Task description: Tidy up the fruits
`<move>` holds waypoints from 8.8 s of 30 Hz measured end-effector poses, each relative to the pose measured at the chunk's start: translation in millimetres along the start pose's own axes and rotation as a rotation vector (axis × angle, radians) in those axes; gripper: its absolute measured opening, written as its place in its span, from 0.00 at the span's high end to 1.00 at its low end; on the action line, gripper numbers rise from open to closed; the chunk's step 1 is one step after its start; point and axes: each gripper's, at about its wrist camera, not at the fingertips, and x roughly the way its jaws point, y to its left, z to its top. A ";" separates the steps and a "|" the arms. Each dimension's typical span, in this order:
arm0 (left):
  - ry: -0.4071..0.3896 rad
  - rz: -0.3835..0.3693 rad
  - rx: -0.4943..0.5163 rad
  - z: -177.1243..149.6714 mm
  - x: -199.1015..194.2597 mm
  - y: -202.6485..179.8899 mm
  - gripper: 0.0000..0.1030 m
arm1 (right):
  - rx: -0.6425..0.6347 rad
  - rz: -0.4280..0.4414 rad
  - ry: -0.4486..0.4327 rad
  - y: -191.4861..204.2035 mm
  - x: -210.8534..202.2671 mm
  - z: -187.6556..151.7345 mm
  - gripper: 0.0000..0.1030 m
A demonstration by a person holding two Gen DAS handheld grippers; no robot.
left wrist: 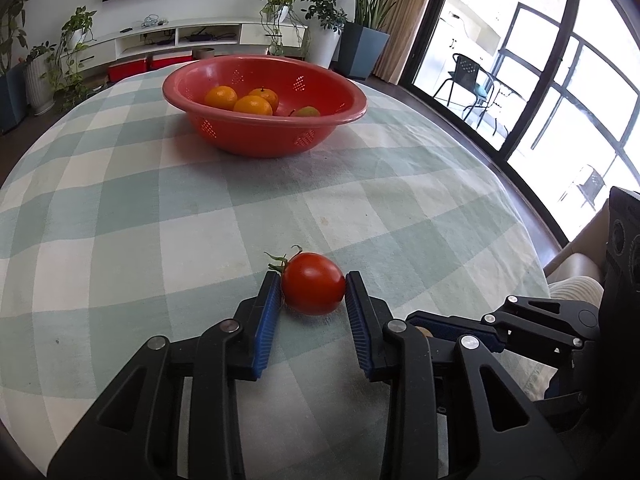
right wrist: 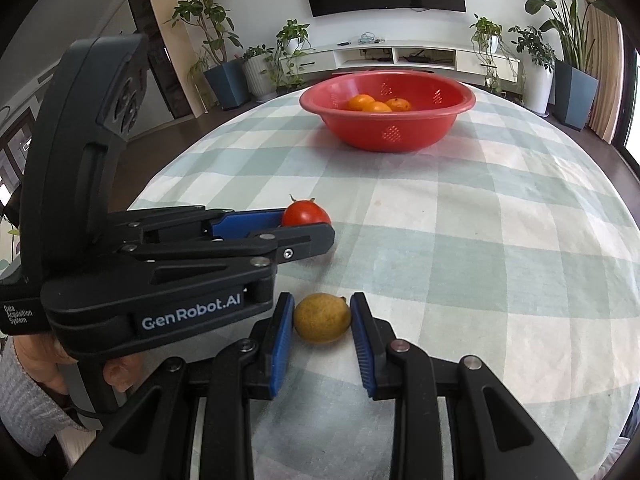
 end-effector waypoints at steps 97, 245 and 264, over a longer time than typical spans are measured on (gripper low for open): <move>-0.070 -0.014 -0.039 115.2 11.1 27.6 0.70 | 0.131 0.044 -0.115 -76.6 20.5 132.6 0.69; -0.298 0.292 0.076 37.6 -79.2 -52.9 0.02 | 0.155 -0.069 -0.219 -58.1 -42.6 31.1 0.44; -0.296 0.278 0.075 36.0 -78.2 -56.2 0.02 | 0.156 -0.069 -0.219 -57.3 -43.2 31.2 0.44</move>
